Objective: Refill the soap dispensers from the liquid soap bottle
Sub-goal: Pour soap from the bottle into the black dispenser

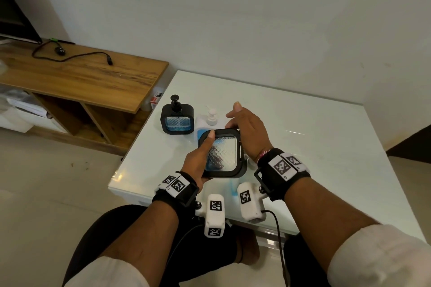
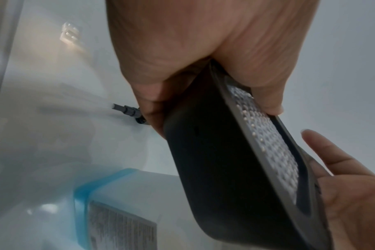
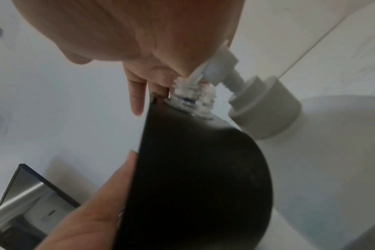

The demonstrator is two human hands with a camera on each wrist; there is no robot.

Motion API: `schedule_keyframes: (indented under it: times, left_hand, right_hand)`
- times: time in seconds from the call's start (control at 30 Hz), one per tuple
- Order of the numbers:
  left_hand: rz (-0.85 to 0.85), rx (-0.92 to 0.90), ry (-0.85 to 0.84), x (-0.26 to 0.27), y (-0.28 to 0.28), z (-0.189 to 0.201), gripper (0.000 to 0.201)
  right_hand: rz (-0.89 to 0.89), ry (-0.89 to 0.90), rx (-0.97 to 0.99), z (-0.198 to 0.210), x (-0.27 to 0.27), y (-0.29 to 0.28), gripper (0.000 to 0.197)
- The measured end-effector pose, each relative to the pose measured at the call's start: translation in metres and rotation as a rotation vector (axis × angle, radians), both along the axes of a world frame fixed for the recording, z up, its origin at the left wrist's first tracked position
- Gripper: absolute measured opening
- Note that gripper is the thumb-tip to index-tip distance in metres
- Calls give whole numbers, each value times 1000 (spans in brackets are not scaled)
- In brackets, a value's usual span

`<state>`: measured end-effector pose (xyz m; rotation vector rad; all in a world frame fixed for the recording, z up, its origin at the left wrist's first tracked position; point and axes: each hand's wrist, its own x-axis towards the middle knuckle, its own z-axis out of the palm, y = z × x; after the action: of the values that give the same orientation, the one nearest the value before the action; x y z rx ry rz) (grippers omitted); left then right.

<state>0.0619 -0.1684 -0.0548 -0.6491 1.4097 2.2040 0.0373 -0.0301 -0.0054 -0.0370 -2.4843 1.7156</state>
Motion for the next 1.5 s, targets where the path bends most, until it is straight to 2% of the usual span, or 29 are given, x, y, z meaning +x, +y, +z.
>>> schedule_keyframes:
  times: [0.13, 0.3, 0.43, 0.57, 0.8, 0.9, 1.03, 1.13, 1.3, 1.37, 1.5]
  left_hand:
    - [-8, -13, 8, -1, 1, 3, 75]
    - [12, -26, 7, -3, 0, 0, 85]
    - [9, -32, 14, 0, 0, -2, 94]
    - [-8, -24, 34, 0, 1, 1, 82]
    - [5, -35, 7, -1, -1, 0, 91]
    - [13, -27, 4, 0, 0, -1, 86]
    - [-15, -43, 22, 1, 1, 0, 86]
    - [-17, -50, 23, -1, 2, -1, 81]
    - [8, -48, 5, -4, 0, -3, 87]
    - [11, -44, 9, -3, 0, -2, 87]
    - [16, -13, 17, 1, 0, -1, 73]
  right_hand:
    - [40, -7, 66, 2, -1, 0, 56]
    - [71, 83, 234, -1, 2, -5, 70]
    - [54, -3, 135, 2, -1, -1, 63]
    - [131, -166, 45, 9, -5, 3, 63]
    - [167, 32, 422, 2, 3, -6, 60]
    - [142, -58, 218, 6, 1, -2, 56]
    - [184, -229, -5, 12, -4, 2, 66]
    - [211, -241, -8, 12, -5, 2, 66]
    - [216, -62, 333, 5, 1, -7, 61]
    - [188, -45, 281, 5, 1, -6, 60]
    - [107, -114, -46, 12, -2, 0, 60]
